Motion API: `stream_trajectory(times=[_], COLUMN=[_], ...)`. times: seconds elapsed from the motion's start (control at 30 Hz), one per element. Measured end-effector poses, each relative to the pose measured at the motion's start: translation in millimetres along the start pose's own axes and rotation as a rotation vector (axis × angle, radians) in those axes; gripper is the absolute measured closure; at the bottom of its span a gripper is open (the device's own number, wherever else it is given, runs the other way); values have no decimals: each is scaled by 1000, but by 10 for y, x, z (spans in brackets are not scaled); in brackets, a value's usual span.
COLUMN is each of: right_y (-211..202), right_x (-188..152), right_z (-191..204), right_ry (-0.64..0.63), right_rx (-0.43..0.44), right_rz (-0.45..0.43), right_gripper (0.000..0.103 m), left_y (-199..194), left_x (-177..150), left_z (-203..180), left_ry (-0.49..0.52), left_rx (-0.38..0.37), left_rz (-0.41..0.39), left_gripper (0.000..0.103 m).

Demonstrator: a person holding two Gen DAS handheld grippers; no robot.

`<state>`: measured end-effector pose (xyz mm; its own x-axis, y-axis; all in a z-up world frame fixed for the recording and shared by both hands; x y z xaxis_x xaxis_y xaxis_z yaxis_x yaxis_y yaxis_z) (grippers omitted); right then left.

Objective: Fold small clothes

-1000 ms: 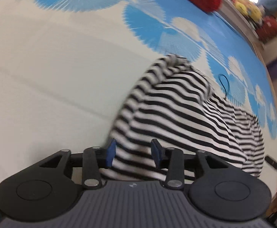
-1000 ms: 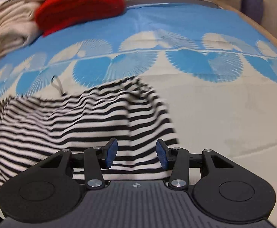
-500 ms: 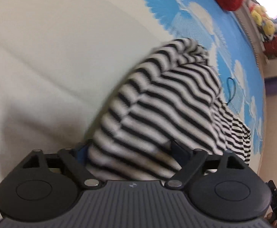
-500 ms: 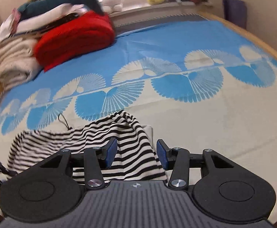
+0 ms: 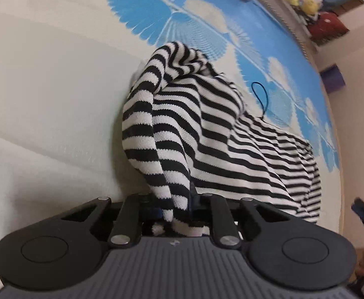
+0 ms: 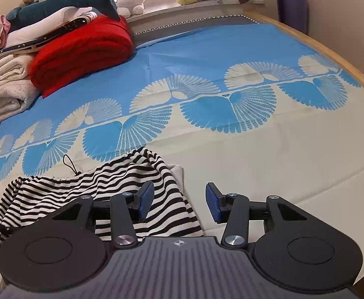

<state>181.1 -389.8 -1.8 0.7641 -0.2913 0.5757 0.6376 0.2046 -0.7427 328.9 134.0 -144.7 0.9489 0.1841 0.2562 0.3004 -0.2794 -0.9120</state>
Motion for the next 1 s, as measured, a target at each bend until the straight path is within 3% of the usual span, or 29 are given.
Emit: stream_trajectory(times=[0.1,0.2,0.37,0.47,0.57,0.7,0.87,1.0], right_y=[40,65,148,169,178,156,134,144], right_x=[14,49,59,40,15,11,-10,-20], right_z=[57,109,121,171,205,225,208,208], right_ry=[9,17,41,33,25,13,4,-24], right_rx=[10,12,12,19,25,32,44,44], right_rz=[-6,-23,-18,-17,-9,-9,-3,14], right_gripper=[55,55,55,55,55,55,55,55], left_y=[-182,-312,-541,-619,-598,-654,-513,-315], left_x=[16,25,37,47,85,51,-59,-96], left_z=[18,115,256,411,552,893,1270,1304], left_ry=[48,27,27,-22,-55,-150,-246,-242], left_rx=[-2,-6,61,99,99,95,62,39], left_rz=[-56,-67,-107,-95,-50,-33,45,96], left_gripper=[91,91,91,91,77,40,33,33])
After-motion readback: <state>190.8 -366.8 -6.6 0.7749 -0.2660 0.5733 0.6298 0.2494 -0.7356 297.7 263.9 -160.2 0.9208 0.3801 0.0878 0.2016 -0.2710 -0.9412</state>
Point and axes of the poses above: each gripper's, at about its wrist camera, not at the fingertips, and y roughly the way its jaws point, z to its left, x to its top, the point moved 3 cm from there along y, roughly the way its jaws point, and after that the axes turned 12 degrees about x, right-handed, at the moved point
